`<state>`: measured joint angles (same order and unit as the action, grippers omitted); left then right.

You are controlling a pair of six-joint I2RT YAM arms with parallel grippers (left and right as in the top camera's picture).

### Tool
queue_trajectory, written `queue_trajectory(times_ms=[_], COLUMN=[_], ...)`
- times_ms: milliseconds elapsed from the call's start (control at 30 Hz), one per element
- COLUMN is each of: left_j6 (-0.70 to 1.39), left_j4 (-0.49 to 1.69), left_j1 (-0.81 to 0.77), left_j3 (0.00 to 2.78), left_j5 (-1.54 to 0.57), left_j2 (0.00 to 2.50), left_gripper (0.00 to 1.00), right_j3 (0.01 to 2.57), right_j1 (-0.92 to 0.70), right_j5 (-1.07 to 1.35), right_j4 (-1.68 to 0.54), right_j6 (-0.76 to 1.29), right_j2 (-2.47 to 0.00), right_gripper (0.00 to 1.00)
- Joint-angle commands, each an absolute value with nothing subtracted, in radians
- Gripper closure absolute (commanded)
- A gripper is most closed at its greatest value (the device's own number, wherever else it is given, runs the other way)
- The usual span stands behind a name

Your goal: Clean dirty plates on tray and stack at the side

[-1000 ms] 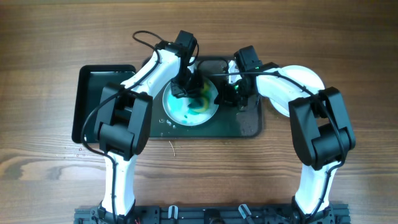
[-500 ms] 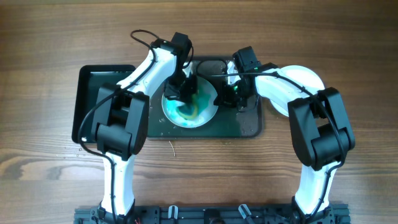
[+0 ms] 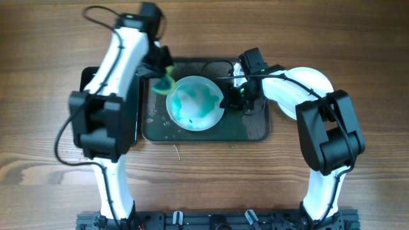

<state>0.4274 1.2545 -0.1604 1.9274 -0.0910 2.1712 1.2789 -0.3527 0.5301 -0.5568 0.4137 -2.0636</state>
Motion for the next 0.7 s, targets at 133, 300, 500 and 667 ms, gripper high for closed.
queue_trajectory(times_ms=[133,300,500,667], left_j6=[0.453,0.453,0.453,0.453], left_j4=[1.299,1.299,1.312,1.314], left_j1=[-0.138,-0.14,-0.141,-0.152], left_j3=[1.943,1.943,1.943,1.943], left_j5=[-0.077,-0.078,-0.078,-0.078], left_j2=[2.125,2.125,2.125,2.125], left_gripper=[0.96,0.96,0.96,0.96], right_j3=[1.251,1.251,1.251,1.251], right_j1=[-0.458,-0.588,-0.736,-0.867], right_j5=[-0.066,-0.518,-0.931,-1.213], right_j4=[-0.662,-0.75,-0.814,-0.821], right_j6=[0.392,0.392,0.358,0.34], right_j2=[-1.795,-1.632,-1.57,-1.57], right_gripper=[0.96,0.96,0.96,0.96])
